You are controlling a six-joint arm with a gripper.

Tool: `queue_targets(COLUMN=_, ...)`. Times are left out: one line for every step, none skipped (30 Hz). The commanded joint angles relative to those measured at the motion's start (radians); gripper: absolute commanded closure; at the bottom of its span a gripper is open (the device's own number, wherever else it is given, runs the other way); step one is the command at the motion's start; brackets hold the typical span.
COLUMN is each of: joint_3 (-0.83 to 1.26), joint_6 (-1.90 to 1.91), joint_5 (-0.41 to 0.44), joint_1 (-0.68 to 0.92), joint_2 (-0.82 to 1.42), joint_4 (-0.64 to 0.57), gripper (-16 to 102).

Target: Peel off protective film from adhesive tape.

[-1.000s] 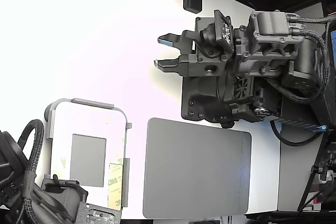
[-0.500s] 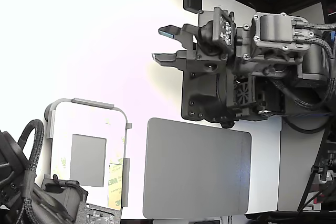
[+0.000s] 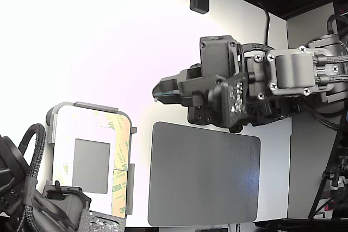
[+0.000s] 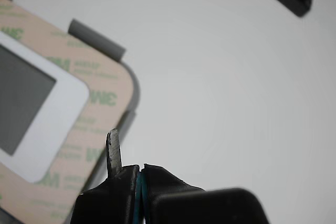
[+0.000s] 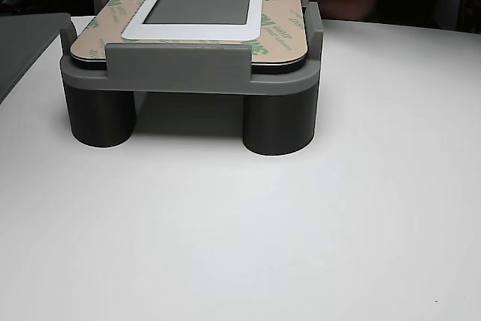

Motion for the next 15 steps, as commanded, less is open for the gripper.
queue_targets(joint_3=0.006, joint_6=-0.204, joint_5=-0.005, joint_1=0.032, joint_2=0.025, joint_4=-0.04, gripper=96)
queue_targets(joint_3=0.02, joint_6=-0.238, joint_5=-0.006, joint_1=0.044, joint_2=0.028, joint_4=-0.052, gripper=96)
queue_targets(joint_3=0.031, joint_6=-0.261, joint_5=-0.005, joint_1=0.055, joint_2=0.028, joint_4=-0.06, gripper=96)
queue_targets(joint_3=0.04, joint_6=-0.278, joint_5=-0.002, joint_1=0.066, joint_2=0.028, joint_4=-0.069, gripper=96)
queue_targets(joint_3=0.048, joint_6=-0.308, joint_5=-0.003, joint_1=0.075, joint_2=0.025, joint_4=-0.072, gripper=96)
queue_targets(joint_3=0.058, joint_6=-0.353, joint_5=-0.008, joint_1=0.084, joint_2=0.023, joint_4=-0.077, gripper=96)
queue_targets(joint_3=0.072, joint_6=-0.397, joint_5=-0.014, joint_1=0.092, joint_2=0.025, joint_4=-0.086, gripper=96)
queue_targets(joint_3=0.087, joint_6=-0.436, joint_5=-0.015, joint_1=0.101, joint_2=0.029, joint_4=-0.098, gripper=96)
queue_targets(joint_3=0.101, joint_6=-0.469, joint_5=-0.017, joint_1=0.112, joint_2=0.031, joint_4=-0.11, gripper=96)
queue_targets(joint_3=0.11, joint_6=-0.508, joint_5=-0.023, joint_1=0.118, joint_2=0.028, joint_4=-0.12, gripper=96)
queue_targets(joint_3=0.117, joint_6=-0.54, joint_5=-0.028, joint_1=0.123, joint_2=0.02, joint_4=-0.129, gripper=96)
queue_targets(joint_3=0.121, joint_6=-0.566, joint_5=-0.035, joint_1=0.126, joint_2=0.012, joint_4=-0.137, gripper=96)
queue_targets(joint_3=0.127, joint_6=-0.597, joint_5=-0.043, joint_1=0.126, joint_2=0.008, joint_4=-0.146, gripper=96)
queue_targets(joint_3=0.137, joint_6=-0.63, joint_5=-0.051, joint_1=0.126, joint_2=0.005, joint_4=-0.16, gripper=96)
queue_targets(joint_3=0.15, joint_6=-0.666, joint_5=-0.054, joint_1=0.126, joint_2=0.003, joint_4=-0.181, gripper=96)
